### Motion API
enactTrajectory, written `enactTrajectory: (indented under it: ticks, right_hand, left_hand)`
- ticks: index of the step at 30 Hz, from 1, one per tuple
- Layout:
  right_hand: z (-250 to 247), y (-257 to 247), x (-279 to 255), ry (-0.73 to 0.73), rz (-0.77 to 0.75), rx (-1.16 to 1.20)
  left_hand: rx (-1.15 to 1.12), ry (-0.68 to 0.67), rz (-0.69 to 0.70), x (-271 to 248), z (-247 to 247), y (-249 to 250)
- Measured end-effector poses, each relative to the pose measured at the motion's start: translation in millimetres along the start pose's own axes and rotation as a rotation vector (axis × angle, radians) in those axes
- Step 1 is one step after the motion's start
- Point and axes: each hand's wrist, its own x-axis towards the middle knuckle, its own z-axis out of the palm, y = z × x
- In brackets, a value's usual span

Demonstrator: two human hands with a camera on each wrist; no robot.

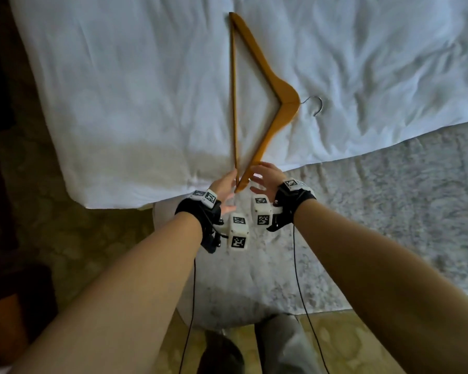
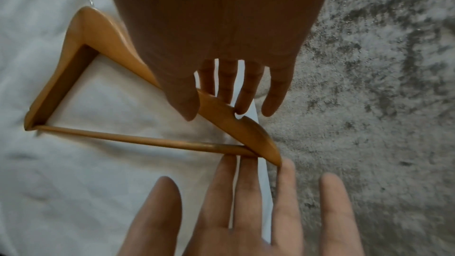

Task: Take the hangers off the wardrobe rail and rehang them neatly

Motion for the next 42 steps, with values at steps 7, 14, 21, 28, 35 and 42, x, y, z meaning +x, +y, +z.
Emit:
enactTrajectory:
  ticks: [7, 14, 21, 28, 35, 42]
  right_hand:
    - [-0.6, -1.0, -10.5, -0.058, -0.054, -0.086]
    - [11.7, 8.1, -70.0, -0.061, -0.123, -0.115]
    - [31.5, 11.0, -150.3, 0.051, -0.289, -0.539]
    - [68.7, 23.9, -248.2, 0.129, -0.505, -0.994]
    - [126.6, 76.0, -352.9, 0.172, -0.746, -1.271]
    - [197.7, 173.0, -446.8, 0.249, -1.005, -1.463]
  left_hand:
    - [-0.02, -0.052, -0.016, -6.8, 1.2, -3.4]
    - [-0.071, 0.015, 0.067, -53.5, -8.3, -3.8]
    - [-0.34, 0.049, 0.204, -125.7, -27.2, -14.6]
    - [-0.611, 0.055, 0.379, -231.0, -71.6, -54.9]
    - [-0.8, 0.333, 0.633, -337.5, -149.4, -145.9]
    - [-0.981, 0.567, 0.826, -436.4, -225.8, -263.0]
